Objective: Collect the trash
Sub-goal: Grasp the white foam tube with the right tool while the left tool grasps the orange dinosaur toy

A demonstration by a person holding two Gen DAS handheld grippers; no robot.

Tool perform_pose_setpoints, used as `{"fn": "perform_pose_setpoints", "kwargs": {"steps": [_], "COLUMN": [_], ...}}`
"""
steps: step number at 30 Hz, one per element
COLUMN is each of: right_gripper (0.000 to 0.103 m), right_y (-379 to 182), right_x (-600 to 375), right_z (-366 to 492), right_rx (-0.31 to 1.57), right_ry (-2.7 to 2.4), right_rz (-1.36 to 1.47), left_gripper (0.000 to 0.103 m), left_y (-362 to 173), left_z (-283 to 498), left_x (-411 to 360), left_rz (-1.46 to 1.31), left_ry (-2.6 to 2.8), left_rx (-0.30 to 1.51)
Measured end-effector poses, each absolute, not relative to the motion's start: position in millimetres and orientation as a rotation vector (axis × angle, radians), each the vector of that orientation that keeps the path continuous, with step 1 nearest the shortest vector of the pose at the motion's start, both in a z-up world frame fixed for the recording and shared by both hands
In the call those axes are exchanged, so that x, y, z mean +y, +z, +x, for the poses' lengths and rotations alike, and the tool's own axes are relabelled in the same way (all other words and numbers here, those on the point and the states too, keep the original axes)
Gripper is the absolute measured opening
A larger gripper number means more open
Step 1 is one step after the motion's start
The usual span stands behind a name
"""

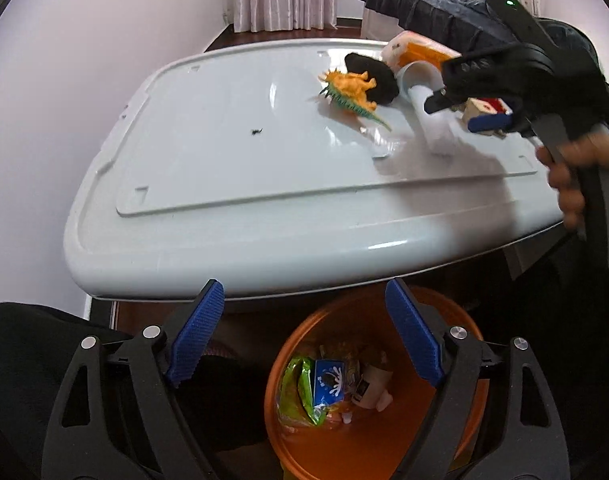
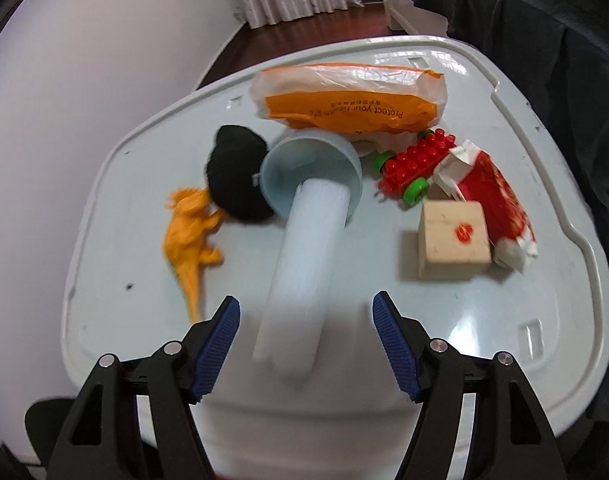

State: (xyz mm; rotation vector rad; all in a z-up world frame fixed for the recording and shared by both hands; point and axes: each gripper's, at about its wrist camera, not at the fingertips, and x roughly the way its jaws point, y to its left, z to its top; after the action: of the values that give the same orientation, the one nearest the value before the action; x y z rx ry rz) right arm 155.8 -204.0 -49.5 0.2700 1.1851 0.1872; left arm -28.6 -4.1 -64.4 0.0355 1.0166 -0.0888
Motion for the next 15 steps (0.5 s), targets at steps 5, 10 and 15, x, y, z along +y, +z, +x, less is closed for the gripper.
{"fn": "perform_pose_setpoints", "kwargs": {"steps": [5, 10, 15], "right_gripper": [0.065, 0.060, 0.035], "right_y": [-60, -63, -64], "right_x": [-190, -167, -155], "right_z": [174, 179, 173], "right_rx": [1.195, 1.183, 1.136], "right_ry": [0.150, 0.122, 0.075], "right_rz": [0.263, 0.151, 0.017], "left_gripper": [0.081, 0.081, 0.081], "left_y": [-66, -66, -69], "left_z": [-30, -33, -30], "left_x": [5, 10, 13], "left_rz": [0.003, -0.014, -0.026], "left_ry": [-0.080, -0.078, -0.064], "left_rx": [1.009, 0.996, 1.004]}}
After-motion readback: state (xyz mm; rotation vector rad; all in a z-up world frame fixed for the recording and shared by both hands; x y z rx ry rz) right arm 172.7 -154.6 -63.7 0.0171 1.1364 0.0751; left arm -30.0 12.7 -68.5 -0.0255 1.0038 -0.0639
